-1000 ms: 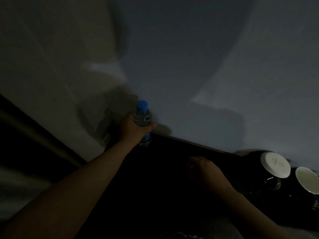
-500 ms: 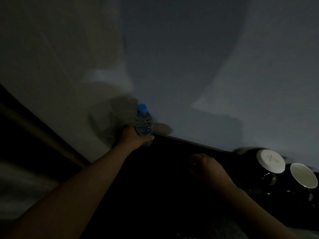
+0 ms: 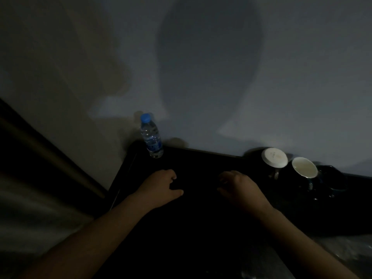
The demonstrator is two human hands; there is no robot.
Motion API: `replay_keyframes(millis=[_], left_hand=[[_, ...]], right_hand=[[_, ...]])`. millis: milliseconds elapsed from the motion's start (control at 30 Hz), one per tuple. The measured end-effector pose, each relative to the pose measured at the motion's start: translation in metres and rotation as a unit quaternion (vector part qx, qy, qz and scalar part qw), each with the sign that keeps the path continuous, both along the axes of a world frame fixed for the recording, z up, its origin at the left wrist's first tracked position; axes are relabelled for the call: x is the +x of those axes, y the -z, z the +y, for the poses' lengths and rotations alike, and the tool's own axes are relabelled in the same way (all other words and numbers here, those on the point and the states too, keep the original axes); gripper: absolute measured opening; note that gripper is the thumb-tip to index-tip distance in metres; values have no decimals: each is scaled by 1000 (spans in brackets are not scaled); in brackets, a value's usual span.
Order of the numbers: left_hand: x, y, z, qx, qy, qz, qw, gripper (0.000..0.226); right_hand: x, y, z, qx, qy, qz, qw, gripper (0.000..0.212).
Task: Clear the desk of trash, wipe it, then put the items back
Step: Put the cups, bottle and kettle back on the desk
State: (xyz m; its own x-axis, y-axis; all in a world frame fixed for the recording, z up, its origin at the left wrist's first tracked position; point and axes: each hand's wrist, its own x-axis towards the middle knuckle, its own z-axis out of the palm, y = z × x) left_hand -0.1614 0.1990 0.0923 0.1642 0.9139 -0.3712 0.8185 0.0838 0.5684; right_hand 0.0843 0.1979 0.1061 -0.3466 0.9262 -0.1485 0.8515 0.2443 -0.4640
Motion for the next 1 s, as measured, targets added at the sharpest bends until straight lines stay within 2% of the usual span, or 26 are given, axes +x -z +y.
replay_keyframes(millis=[267,500,767,1000], left_hand=[[68,-20,-60,-54,107,15,993,46],[115,-22,-93,-54,219,40,973,49],[125,-16,-142,-59,325,61,942,50],[129,-10,-179,-49,430,63,899,47]], right_hand=[[65,1,-74,-27,28,32,999,27],[92,18,-153,-27,146,3,989,33],[59,22,-251,-62,308,-27,949,26],[31,11,-332,-85,412,-40,906,29]])
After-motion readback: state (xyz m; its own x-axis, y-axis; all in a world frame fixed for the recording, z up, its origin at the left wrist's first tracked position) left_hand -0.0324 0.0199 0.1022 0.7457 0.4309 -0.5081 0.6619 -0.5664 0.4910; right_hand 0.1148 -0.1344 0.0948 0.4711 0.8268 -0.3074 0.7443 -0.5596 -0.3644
